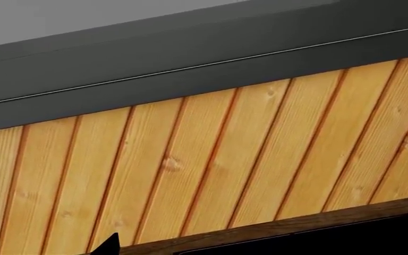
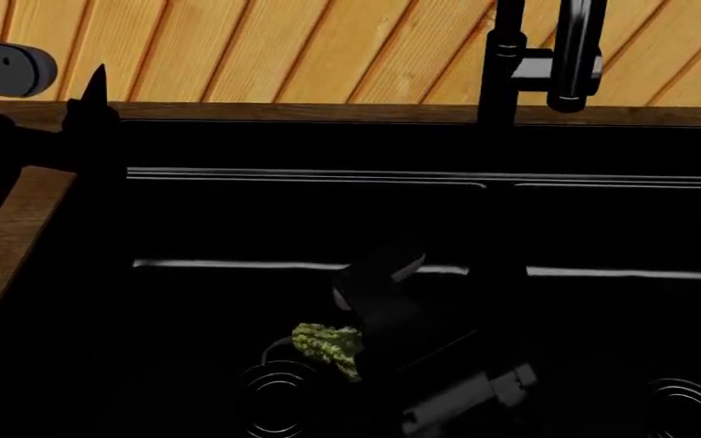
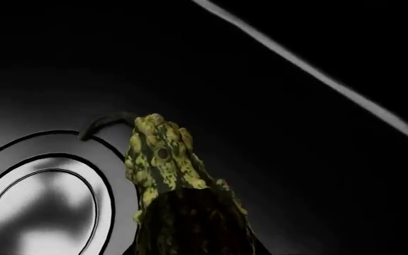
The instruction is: Pick the squash from the sink and place it on the plate located on the counter
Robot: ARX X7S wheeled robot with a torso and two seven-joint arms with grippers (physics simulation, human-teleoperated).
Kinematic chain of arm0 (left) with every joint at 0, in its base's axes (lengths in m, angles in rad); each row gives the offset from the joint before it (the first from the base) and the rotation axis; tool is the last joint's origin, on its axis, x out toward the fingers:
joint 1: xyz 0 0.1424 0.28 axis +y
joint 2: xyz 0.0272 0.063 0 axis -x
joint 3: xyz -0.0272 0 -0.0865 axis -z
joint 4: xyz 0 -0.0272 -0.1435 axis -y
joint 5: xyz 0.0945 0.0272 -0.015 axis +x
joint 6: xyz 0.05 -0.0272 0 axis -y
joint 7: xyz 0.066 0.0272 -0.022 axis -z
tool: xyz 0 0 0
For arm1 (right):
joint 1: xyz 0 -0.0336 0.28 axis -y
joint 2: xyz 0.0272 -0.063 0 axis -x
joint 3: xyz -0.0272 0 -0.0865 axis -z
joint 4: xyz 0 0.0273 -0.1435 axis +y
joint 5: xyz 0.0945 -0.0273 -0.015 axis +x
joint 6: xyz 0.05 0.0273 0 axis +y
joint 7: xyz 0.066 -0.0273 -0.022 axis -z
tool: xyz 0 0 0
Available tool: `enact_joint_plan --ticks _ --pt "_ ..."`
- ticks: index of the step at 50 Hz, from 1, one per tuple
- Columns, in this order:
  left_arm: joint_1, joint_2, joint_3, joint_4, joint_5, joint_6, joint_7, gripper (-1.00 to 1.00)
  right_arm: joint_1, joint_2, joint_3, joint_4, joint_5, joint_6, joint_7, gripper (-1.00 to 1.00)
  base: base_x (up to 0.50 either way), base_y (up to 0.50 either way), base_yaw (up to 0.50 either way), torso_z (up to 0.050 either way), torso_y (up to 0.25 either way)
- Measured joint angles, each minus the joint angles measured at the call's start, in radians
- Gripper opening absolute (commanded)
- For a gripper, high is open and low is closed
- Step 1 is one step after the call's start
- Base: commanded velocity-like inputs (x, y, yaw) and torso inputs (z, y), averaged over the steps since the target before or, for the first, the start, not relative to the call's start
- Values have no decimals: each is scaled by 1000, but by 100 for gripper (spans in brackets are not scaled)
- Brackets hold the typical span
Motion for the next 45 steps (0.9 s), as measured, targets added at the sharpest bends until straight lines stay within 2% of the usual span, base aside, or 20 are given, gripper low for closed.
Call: enact_joint_plan --ticks 9,20,45 --pt "-2 0 2 16 -5 -9 -4 100 -16 51 -48 -109 86 48 49 -100 0 0 0 0 0" --pt "-3 -2 4 49 -13 -27 -10 100 -47 166 -50 -413 167 166 163 -100 0 0 0 0 0" --pt "-3 -12 2 140 -31 -83 -27 100 -101 391 58 -1019 342 370 369 -100 0 0 0 0 0"
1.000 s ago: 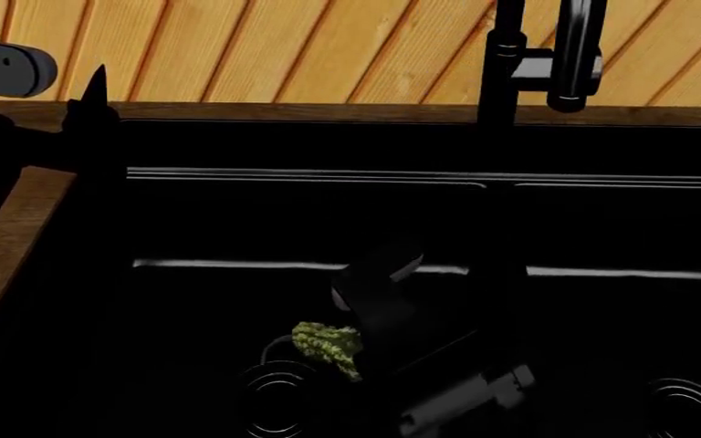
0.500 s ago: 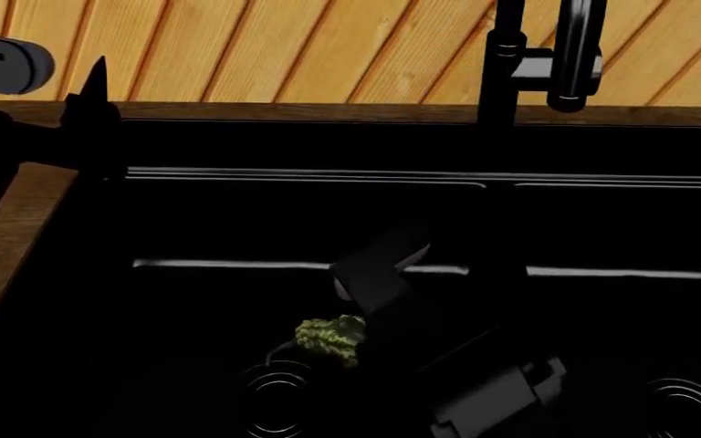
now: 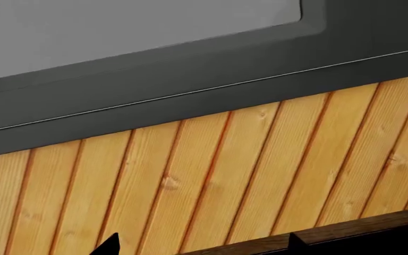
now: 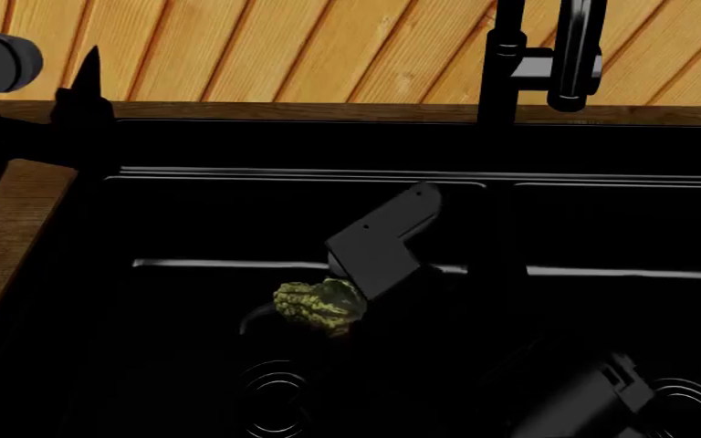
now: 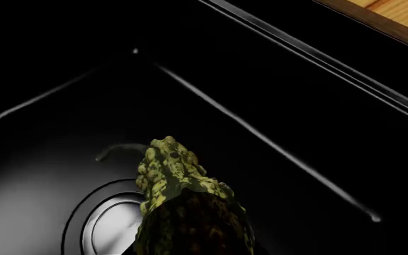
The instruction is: Pick the squash from the sink and place it on the plate located on the counter
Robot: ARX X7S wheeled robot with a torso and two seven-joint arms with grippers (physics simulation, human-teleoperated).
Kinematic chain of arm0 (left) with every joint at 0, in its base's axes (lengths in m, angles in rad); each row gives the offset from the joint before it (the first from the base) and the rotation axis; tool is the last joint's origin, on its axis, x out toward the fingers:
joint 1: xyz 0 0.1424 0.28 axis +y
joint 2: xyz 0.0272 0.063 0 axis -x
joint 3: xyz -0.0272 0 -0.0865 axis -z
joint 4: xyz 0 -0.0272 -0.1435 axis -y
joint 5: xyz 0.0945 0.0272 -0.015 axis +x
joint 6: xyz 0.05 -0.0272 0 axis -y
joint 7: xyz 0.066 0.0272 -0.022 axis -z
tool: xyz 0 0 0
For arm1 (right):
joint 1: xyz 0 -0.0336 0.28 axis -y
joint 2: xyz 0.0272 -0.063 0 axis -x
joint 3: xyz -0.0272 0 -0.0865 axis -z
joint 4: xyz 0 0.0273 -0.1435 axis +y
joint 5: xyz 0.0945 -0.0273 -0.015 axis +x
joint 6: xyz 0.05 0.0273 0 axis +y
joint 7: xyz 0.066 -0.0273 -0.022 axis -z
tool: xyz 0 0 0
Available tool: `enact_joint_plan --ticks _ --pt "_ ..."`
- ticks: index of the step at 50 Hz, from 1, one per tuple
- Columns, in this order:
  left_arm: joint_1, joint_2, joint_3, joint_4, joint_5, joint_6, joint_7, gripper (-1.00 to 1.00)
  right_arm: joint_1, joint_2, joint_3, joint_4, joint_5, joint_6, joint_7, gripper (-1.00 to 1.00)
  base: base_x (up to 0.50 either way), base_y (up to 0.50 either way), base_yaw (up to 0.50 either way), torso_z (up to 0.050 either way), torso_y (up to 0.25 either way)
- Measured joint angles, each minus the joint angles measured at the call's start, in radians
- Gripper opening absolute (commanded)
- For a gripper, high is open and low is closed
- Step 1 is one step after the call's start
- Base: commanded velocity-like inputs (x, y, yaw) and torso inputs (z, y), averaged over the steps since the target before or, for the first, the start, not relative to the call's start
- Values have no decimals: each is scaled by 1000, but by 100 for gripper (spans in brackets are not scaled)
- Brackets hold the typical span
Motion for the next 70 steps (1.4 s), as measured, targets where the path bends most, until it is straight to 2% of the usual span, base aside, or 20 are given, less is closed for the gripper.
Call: enact_joint_plan --ticks 18,33,49,70 --pt "9 -14 -9 102 -8 -50 -23 100 -106 147 153 -326 137 20 157 -100 0 0 0 0 1" --pt "46 -24 -26 176 -15 -54 -39 100 -214 236 299 -535 230 -43 284 -100 0 0 0 0 1" --pt "69 -25 -46 244 -30 -68 -52 100 -274 275 386 -667 257 -111 371 -100 0 0 0 0 1" --pt "69 -18 -63 267 -42 -73 -67 100 -297 284 422 -703 260 -152 404 -100 0 0 0 0 0"
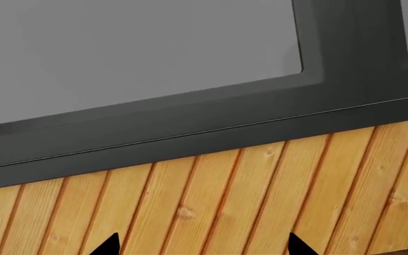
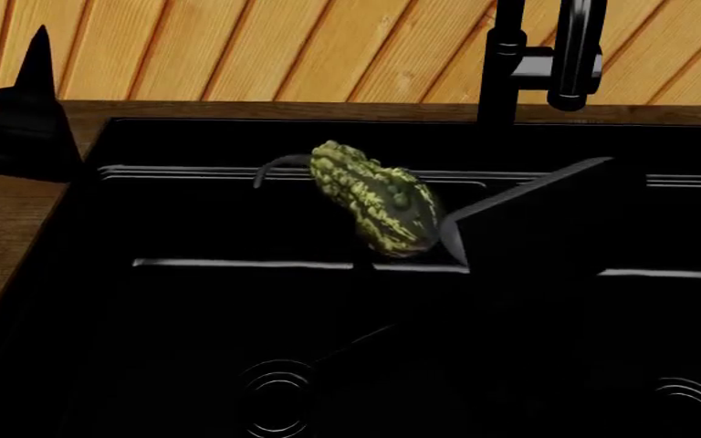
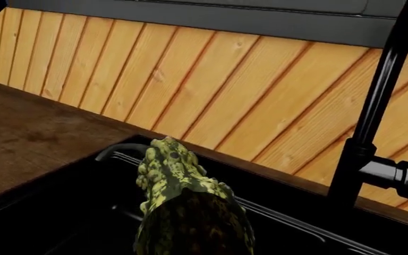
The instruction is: Pick the squash from the sink and place it on the plate located on the counter
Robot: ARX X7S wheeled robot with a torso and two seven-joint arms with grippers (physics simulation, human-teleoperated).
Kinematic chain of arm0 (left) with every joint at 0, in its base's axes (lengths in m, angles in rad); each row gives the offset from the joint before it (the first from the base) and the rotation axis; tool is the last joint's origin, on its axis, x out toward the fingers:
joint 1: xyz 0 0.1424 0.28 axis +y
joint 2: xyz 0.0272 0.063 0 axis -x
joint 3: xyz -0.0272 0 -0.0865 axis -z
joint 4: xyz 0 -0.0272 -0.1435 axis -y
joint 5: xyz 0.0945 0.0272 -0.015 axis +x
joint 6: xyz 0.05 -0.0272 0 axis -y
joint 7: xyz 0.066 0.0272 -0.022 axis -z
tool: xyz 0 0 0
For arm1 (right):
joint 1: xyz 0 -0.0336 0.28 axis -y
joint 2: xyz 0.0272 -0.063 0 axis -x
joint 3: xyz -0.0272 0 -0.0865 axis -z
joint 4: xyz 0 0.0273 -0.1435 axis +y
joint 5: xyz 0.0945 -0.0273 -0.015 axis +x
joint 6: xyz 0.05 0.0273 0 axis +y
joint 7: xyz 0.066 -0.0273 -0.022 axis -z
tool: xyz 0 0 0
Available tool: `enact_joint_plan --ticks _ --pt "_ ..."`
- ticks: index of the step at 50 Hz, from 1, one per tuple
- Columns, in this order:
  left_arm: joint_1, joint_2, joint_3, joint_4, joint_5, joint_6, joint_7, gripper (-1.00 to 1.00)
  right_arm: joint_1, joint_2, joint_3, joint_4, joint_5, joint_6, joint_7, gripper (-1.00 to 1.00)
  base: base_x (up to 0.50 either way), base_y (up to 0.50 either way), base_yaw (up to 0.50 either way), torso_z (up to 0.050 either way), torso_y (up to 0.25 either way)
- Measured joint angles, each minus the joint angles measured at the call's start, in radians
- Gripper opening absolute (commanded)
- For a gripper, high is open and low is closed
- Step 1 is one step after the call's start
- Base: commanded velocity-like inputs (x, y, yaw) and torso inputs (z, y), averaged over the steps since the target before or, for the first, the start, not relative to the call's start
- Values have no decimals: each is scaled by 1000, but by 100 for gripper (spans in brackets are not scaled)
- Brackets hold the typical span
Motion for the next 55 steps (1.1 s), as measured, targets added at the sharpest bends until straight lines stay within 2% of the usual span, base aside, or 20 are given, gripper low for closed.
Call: enact_joint_plan --ticks 10,24,43,55 --pt "-5 3 0 7 -8 -8 -4 100 -11 6 5 -9 0 -9 4 -100 -16 0 0 0 1" --pt "-14 2 2 20 -16 -23 -10 100 -20 15 7 -23 13 -9 8 -100 -485 -119 0 1 1" --pt "-19 -1 8 26 -24 -25 -17 100 -24 20 4 -31 19 -13 2 -100 -422 -405 0 0 0" --pt "-19 -4 11 26 -28 -21 -20 100 -25 22 4 -31 18 -20 -4 -100 -187 -494 0 1 0"
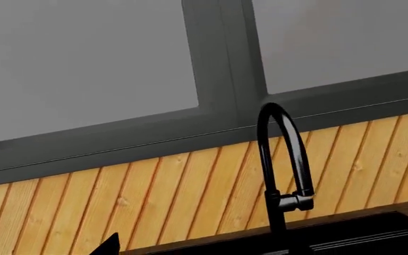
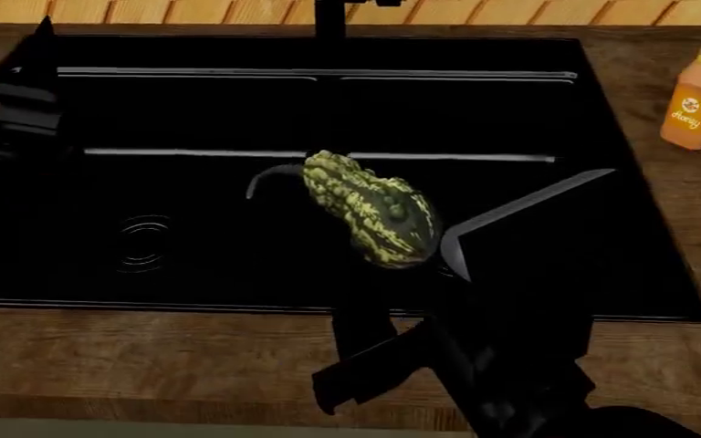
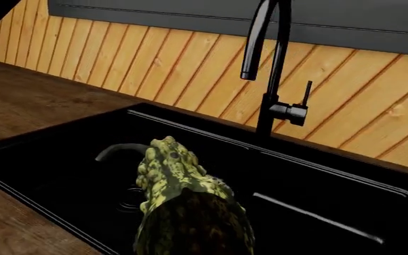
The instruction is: Pick the squash from the sink and place it on the plate located on the counter
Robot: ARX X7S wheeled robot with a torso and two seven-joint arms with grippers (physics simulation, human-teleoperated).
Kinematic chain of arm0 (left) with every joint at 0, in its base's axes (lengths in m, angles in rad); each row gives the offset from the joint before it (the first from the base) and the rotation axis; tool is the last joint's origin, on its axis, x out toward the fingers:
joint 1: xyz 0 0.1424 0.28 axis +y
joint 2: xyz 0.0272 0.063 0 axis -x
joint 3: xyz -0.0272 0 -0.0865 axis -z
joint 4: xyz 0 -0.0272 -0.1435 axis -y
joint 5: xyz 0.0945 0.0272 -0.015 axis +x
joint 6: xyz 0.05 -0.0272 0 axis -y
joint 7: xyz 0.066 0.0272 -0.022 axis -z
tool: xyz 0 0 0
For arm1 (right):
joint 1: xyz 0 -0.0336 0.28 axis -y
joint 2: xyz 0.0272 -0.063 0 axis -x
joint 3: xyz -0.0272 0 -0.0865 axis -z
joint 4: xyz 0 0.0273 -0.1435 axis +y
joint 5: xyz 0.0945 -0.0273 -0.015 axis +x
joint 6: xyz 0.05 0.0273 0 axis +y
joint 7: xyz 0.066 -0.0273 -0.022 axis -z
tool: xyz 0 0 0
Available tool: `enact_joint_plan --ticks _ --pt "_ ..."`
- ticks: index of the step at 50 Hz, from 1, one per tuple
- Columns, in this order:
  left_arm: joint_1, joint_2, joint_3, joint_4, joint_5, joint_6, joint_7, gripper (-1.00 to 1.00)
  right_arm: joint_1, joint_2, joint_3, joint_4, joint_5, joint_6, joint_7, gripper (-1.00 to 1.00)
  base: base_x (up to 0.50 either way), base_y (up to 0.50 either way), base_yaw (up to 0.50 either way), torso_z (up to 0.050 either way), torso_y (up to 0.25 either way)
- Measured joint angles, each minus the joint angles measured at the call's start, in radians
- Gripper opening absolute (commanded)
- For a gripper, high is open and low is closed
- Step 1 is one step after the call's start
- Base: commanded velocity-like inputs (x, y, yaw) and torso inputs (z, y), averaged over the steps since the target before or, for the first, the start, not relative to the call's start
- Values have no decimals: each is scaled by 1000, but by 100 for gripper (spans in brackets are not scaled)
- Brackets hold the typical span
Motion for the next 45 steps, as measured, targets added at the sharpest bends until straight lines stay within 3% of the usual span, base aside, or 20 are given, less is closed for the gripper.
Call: enact_joint_plan --ticks 13,45 --pt "3 -4 -4 3 -7 2 -2 100 2 -1 -2 -3 -14 -11 -5 -100 -10 -106 0 0 0" --pt "-1 -7 0 4 -24 3 -10 100 4 4 9 -8 6 -23 -7 -100 0 -500 0 1 1"
